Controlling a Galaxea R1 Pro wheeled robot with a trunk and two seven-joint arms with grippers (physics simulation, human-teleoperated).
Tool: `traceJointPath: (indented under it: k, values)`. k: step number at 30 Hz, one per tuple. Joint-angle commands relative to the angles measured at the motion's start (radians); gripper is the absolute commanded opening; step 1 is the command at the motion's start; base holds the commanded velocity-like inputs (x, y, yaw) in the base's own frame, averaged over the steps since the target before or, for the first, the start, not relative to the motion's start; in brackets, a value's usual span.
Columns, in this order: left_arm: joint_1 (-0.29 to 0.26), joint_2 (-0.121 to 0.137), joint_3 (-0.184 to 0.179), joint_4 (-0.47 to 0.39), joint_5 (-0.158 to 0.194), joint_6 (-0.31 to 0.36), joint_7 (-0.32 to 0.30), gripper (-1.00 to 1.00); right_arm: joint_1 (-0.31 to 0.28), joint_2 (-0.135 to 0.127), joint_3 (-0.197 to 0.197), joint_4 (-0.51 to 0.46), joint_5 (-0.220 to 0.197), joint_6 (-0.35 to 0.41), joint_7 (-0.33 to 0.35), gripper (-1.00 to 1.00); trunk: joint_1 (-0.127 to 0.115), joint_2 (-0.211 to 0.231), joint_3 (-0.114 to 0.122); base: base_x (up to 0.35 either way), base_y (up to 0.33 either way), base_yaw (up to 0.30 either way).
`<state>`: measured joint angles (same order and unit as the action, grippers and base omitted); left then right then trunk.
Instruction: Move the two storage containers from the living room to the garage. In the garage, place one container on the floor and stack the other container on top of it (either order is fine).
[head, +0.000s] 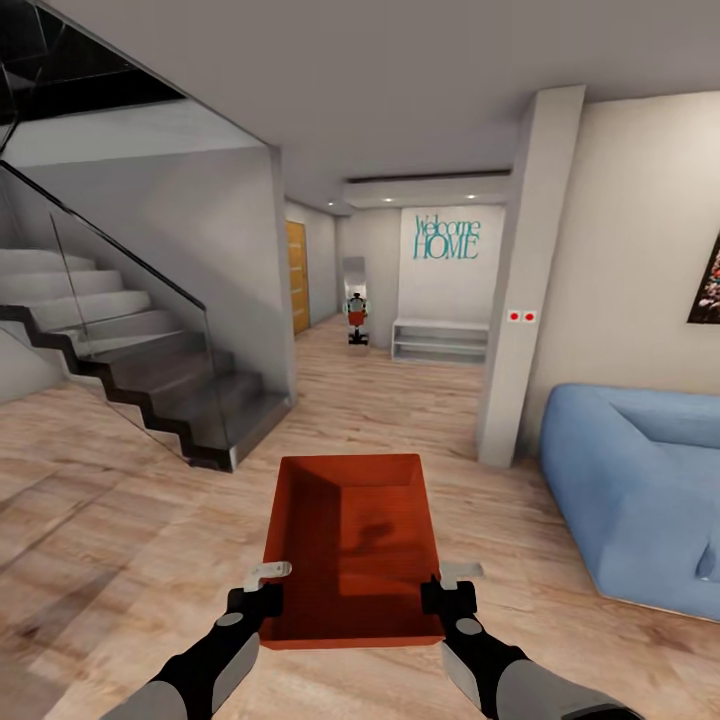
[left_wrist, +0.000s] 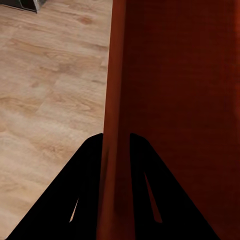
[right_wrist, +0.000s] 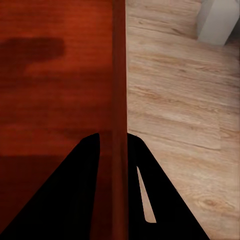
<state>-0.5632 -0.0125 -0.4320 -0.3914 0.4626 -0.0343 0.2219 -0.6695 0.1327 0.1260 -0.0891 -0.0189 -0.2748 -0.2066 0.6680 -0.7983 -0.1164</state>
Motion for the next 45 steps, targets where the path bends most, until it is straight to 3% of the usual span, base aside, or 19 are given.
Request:
traceJointPath:
  k: [1, 45]
  values:
    - [-0.001, 0.000, 0.007, 0.000, -0.001, -0.004, 0.022, -1.00, -0.001, 0.019, -0.009, 0.000, 0.008, 0.002, 0.003, -1.00, 0.001, -0.001, -0.002, 0.322, 0.000, 0.000]
    - [-0.001, 0.001, 0.007, 0.000, -0.001, -0.005, 0.022, -1.00, -0.001, 0.019, -0.009, 0.000, 0.010, 0.002, 0.001, -1.00, 0.001, -0.001, -0.002, 0.322, 0.000, 0.000]
